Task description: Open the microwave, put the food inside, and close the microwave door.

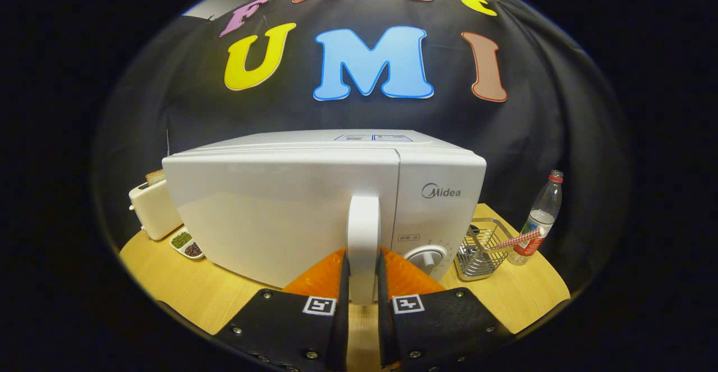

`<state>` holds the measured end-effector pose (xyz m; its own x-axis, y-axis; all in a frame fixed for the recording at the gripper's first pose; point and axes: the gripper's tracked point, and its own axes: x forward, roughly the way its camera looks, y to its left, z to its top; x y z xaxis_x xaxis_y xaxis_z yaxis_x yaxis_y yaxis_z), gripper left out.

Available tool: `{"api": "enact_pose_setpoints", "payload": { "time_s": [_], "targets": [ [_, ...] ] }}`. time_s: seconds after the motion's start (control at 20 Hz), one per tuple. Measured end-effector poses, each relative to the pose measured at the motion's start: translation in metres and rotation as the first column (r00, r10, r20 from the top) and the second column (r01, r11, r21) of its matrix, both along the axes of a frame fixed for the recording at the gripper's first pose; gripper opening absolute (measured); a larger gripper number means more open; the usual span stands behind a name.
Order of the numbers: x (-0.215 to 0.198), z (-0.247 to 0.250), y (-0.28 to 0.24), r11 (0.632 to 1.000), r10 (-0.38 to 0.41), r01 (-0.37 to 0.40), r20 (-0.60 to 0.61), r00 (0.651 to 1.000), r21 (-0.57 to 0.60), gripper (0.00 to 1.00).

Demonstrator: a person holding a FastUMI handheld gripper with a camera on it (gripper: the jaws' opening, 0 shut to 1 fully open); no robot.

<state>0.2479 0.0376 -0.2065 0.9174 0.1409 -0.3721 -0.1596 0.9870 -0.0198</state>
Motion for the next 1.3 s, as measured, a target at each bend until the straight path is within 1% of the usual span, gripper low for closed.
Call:
{"api": "enact_pose_setpoints", "payload": {
  "time_s": [0.05, 0.15, 0.3, 0.5, 0.6, 0.65, 0.75, 1.0, 1.3],
  "targets": [
    [-0.003, 0.002, 0.000, 1.000, 0.000, 0.000, -0.010, 1.000, -0.025, 0.12],
    [-0.009, 0.002, -0.003, 1.000, -0.002, 0.002, -0.034, 0.999, -0.022, 0.12],
    [-0.046, 0.007, 0.004, 0.997, 0.017, -0.017, -0.002, 1.000, -0.069, 0.12],
    [-0.081, 0.006, 0.011, 1.000, 0.007, -0.008, -0.040, 0.999, -0.027, 0.12],
    [-0.100, 0.006, 0.019, 1.000, 0.016, -0.017, -0.063, 0.998, -0.013, 0.13],
    [-0.110, 0.006, 0.023, 1.000, 0.025, -0.026, -0.071, 0.997, -0.005, 0.18],
    [-0.128, 0.008, 0.033, 0.999, 0.042, -0.042, -0.080, 0.996, 0.000, 0.22],
    [-0.168, 0.011, 0.055, 0.996, 0.078, -0.081, -0.079, 0.994, -0.039, 0.23],
    [-0.205, 0.012, 0.082, 0.994, 0.100, -0.103, -0.095, 0.990, -0.031, 0.23]
  ]
}}
